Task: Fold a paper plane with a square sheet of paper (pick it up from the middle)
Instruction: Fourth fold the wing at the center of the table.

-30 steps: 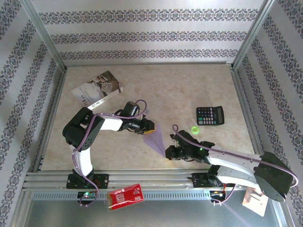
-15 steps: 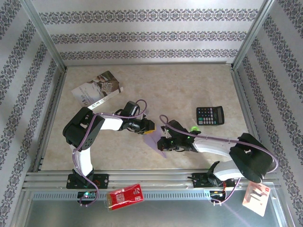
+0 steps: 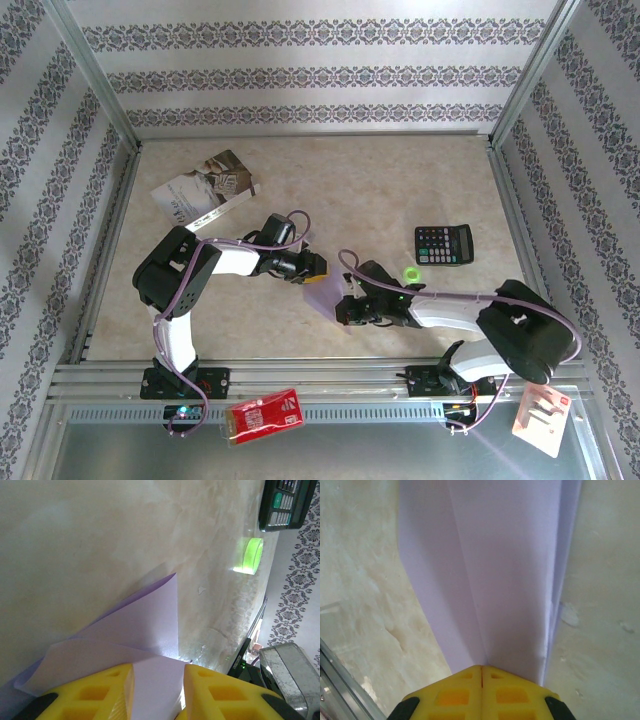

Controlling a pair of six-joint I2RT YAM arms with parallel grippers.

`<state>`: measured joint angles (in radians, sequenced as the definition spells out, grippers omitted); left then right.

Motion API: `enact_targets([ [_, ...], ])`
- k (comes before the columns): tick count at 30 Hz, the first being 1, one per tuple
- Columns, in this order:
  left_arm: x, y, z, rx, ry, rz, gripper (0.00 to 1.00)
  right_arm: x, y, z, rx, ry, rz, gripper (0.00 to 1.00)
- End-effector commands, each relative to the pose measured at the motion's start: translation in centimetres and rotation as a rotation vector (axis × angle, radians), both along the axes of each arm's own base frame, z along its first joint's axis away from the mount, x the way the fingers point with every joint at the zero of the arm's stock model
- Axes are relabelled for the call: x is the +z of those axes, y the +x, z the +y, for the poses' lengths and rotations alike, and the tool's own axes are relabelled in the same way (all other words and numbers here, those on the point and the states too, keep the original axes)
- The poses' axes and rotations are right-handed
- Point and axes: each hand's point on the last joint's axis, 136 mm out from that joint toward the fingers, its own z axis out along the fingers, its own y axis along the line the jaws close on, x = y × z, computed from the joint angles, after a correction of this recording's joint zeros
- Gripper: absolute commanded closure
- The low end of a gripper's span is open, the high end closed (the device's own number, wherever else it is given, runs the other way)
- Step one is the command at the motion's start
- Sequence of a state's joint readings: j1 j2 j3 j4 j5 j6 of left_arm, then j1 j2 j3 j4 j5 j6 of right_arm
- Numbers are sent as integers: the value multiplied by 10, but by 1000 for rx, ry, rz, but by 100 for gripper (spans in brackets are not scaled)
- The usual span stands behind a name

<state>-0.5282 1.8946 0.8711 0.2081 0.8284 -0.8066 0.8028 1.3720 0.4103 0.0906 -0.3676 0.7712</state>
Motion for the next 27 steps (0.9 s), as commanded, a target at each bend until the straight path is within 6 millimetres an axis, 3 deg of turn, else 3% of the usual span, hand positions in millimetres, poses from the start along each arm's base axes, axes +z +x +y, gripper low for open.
enact_targets([
  [1,-61,-15,32,47,202,100,68,-19,-28,-21,-7,-70,91,100],
  [3,-62,-16,33,48,204,99,68,-27,-39,-31,-15,-87,110,100],
  [7,-62,-16,33,47,204,102,68,-20,-43,-34,-27,-71,98,100],
  [13,-63,-16,33,46,205,100,68,11,-22,-24,-64,8,29,100],
  [16,-62,-16,32,46,204,101,68,10,-19,-22,-58,8,33,100],
  [17,-62,-16,32,44,202,101,68,18,-13,-15,-51,24,20,100],
  [27,-61,-14,32,45,202,97,68,6,-9,-14,-39,-7,38,100],
])
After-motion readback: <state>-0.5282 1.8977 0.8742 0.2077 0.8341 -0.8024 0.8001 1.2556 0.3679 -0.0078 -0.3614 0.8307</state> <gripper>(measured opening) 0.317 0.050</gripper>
